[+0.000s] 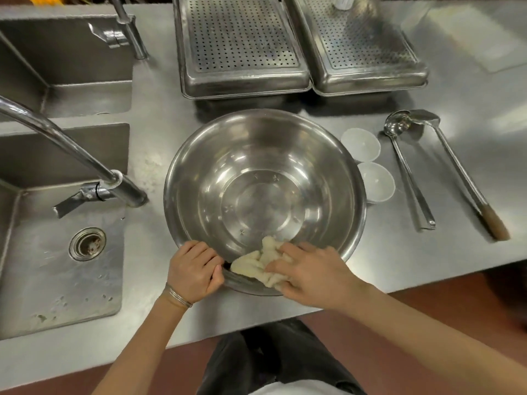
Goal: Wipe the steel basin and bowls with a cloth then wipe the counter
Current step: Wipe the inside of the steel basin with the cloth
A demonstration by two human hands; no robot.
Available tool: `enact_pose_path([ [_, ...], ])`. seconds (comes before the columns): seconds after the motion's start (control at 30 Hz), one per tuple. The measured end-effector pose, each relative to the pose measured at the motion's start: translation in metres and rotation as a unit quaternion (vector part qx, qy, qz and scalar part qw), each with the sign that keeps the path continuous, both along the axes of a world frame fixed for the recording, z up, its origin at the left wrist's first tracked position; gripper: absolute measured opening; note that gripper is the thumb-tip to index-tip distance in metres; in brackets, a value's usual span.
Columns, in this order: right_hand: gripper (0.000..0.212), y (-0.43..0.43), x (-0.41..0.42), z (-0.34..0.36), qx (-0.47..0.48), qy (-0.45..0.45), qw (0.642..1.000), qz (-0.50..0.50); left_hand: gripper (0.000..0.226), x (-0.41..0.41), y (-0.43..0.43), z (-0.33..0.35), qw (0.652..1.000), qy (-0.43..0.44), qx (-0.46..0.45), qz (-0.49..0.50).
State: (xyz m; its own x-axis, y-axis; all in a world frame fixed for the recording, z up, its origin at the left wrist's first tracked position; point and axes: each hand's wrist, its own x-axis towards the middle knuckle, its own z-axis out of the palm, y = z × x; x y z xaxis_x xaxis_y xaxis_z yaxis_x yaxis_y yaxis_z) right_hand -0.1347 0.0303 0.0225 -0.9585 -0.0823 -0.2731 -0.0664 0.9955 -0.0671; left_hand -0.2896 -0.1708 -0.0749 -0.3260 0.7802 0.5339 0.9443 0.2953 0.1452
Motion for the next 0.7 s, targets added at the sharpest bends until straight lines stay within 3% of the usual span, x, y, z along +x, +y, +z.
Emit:
enact_pose_path([
  [0.13, 0.02, 0.04, 0.019, -0.005, 0.071, 0.091, 0.987, -0.109, 0.041, -0.022, -0.015, 0.005, 0.999, -0.009, -0.026, -0.033],
  [0.23, 0.02, 0.055, 0.02, -0.002, 0.091, 0.125, 0.971, -0.183, 0.032, -0.013, -0.013, 0.017, 0.999, -0.025, -0.031, -0.004],
  [0.33, 0.02, 0.044, 0.013, -0.012, 0.099, 0.128, 0.976, -0.145, 0.023, 0.033, 0.008, 0.017, 0.999, -0.039, -0.031, -0.023],
  [0.43, 0.02, 0.032, 0.003, -0.024, 0.104, 0.089, 0.987, -0.082, 0.029, 0.069, 0.027, 0.007, 0.996, -0.038, -0.04, -0.073],
  [0.57, 0.035, 0.051, -0.018, -0.031, 0.126, 0.051, 0.99, -0.024, 0.041, 0.028, 0.013, 0.002, 0.996, 0.013, -0.046, -0.075],
  [0.7, 0.044, 0.073, -0.04, -0.048, 0.097, 0.019, 0.994, -0.045, 0.031, 0.006, -0.009, 0.019, 0.998, 0.007, -0.054, -0.016],
])
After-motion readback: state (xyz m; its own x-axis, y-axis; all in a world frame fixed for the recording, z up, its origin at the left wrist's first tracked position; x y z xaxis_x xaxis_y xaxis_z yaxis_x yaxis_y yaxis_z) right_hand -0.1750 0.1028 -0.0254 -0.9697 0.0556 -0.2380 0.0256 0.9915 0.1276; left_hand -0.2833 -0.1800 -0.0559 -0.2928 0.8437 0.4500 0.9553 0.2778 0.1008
